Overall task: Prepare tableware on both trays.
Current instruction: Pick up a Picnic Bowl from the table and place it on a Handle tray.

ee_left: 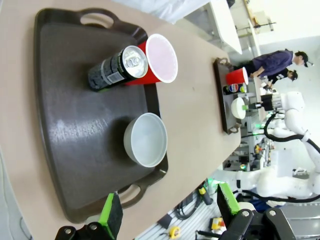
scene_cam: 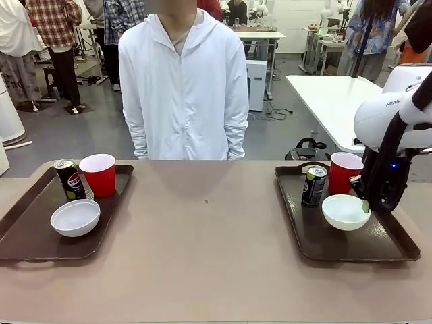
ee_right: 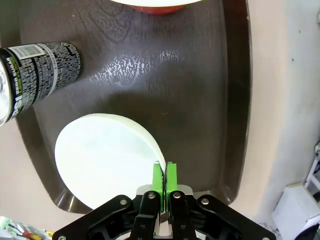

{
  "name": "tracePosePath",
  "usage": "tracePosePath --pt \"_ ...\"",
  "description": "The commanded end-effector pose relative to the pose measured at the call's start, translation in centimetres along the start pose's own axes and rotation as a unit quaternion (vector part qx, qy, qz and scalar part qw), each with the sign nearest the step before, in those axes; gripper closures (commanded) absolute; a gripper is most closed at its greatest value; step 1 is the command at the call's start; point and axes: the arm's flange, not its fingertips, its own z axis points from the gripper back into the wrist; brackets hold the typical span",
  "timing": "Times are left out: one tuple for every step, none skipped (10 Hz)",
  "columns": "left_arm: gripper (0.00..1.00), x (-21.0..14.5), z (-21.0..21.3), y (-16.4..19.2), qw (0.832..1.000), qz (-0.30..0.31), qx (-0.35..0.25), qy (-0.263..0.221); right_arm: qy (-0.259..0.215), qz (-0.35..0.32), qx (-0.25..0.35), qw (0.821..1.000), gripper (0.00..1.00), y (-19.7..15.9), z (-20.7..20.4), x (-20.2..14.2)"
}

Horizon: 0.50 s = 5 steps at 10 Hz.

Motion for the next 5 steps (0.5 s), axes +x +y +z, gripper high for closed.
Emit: tracePosePath --pt "0.0 0.0 0.2 -0.3 1.0 0.006 -0.004 -0.004 0.0 0.0 0.017 1.0 0.97 0.5 -0.3 1.1" --pt "0.0 0.0 0.2 -0.3 1.0 0.006 -0.004 -0.004 0.001 0.004 0.024 1.0 0.9 0.5 -0.1 1.0" --pt "0.0 0.0 0.2 -0.3 1.0 0.006 -0.004 -0.004 -0.003 0.005 0.027 1.0 0.77 0.5 0.4 0.7" --pt "0.0 0.0 0.2 -0.3 1.0 0.006 -0.004 -0.004 -0.009 0.005 0.028 1.0 0.7 0.5 1.0 0.4" --pt "0.0 0.0 0.2 -0.3 1.0 0.006 -0.004 -0.004 -0.012 0.005 0.031 0.999 0.57 0.4 1.3 0.3"
